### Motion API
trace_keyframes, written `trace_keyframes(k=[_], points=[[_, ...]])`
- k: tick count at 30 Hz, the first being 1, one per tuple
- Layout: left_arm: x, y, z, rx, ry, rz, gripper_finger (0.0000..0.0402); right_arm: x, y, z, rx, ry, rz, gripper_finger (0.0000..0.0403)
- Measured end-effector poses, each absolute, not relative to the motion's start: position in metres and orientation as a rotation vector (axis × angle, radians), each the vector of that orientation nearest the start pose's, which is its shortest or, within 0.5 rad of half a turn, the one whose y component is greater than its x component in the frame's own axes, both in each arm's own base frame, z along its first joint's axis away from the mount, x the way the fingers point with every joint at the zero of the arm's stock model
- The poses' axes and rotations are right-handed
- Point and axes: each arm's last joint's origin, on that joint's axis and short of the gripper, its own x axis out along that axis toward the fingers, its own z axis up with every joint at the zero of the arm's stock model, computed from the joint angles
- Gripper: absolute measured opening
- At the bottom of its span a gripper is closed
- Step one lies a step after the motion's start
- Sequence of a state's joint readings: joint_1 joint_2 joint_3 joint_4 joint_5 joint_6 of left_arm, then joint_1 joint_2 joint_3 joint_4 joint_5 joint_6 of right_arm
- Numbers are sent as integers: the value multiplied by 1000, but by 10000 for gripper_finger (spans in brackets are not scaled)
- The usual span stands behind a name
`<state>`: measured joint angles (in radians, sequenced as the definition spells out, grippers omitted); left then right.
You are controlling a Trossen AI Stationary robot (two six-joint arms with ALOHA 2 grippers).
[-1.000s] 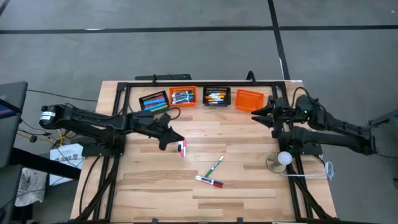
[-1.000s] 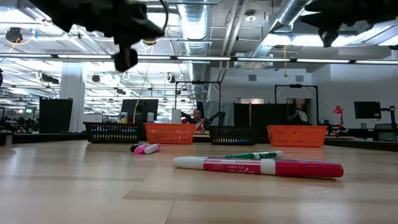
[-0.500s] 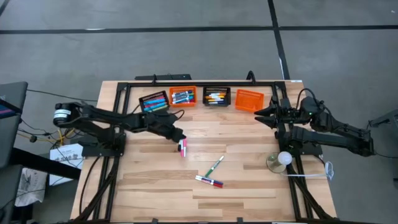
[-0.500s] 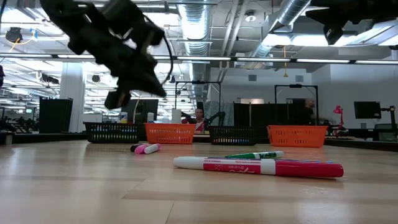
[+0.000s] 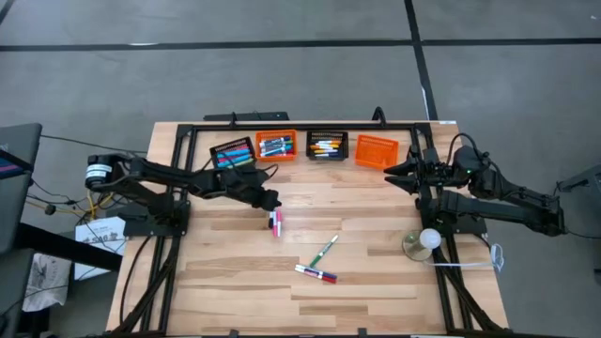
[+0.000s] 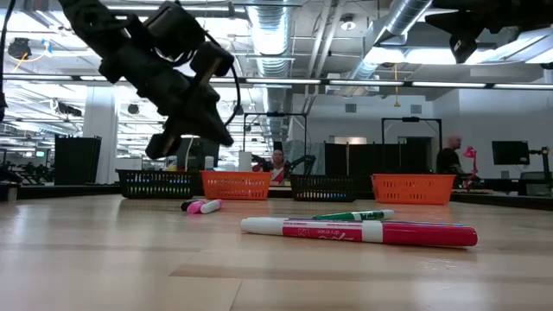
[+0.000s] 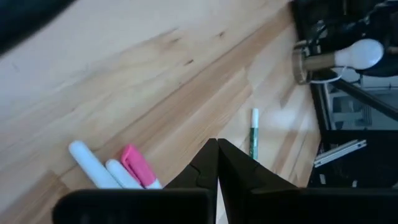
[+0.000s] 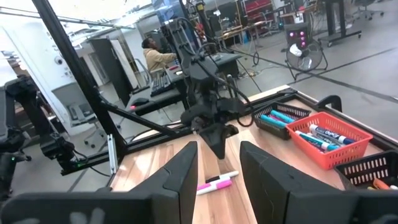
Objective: Pick & Place Markers
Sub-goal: Put the black mini highlighter pen into the right black bin
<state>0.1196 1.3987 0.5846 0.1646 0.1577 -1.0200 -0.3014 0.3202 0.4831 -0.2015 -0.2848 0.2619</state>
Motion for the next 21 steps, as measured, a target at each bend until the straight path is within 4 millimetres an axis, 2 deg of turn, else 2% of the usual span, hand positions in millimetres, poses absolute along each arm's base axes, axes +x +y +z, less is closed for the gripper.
trace_keyframes(k=[8, 11, 16, 21], points=[[256, 30, 184, -1075, 539, 293, 8, 95, -21, 280, 270, 49, -22, 111], [255, 30, 184, -1052, 509, 346, 8, 95, -21, 280, 272, 57, -23, 111], [256, 29, 184, -1030, 527, 313, 10, 95, -21, 279, 273, 59, -24, 111], [255, 29, 184, -1028, 528, 311, 51, 95, -21, 279, 273, 59, -24, 111]])
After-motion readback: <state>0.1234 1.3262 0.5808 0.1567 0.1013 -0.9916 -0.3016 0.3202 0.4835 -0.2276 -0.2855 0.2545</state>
